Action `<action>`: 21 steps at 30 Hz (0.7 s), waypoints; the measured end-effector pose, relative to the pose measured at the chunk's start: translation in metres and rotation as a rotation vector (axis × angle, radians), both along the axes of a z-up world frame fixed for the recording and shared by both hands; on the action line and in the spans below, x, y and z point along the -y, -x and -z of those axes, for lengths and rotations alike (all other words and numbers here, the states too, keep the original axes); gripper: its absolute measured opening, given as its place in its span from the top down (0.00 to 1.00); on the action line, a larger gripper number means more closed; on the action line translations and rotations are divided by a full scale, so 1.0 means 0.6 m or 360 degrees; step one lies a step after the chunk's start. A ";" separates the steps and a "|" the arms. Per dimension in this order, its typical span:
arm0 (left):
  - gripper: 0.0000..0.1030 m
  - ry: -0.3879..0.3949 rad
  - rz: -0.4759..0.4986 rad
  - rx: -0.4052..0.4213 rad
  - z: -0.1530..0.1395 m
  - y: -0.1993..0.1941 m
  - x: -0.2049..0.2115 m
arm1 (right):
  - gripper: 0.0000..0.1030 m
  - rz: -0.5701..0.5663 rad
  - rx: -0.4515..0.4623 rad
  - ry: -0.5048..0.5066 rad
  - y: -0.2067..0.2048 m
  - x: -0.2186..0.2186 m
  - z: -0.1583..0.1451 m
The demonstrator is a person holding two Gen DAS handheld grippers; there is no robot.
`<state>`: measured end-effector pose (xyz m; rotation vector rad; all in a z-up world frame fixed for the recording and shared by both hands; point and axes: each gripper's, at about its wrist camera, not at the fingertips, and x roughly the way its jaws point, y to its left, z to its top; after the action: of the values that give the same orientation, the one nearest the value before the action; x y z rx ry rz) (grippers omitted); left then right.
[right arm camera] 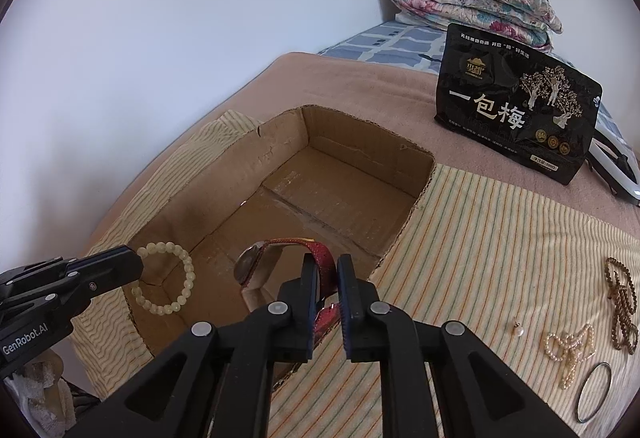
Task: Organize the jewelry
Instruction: 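Open the left tool over the box while the right tool releases the watch inside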
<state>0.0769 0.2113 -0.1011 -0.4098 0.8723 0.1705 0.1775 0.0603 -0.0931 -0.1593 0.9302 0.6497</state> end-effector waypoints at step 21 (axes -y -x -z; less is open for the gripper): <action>0.85 -0.0025 0.0018 0.0017 -0.020 -0.006 0.032 | 0.48 0.0112 0.0089 -0.0036 0.012 0.053 -0.042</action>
<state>0.0806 0.1924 -0.0893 -0.3908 0.8623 0.1647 0.1705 0.0285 -0.0681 -0.1237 0.8710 0.5877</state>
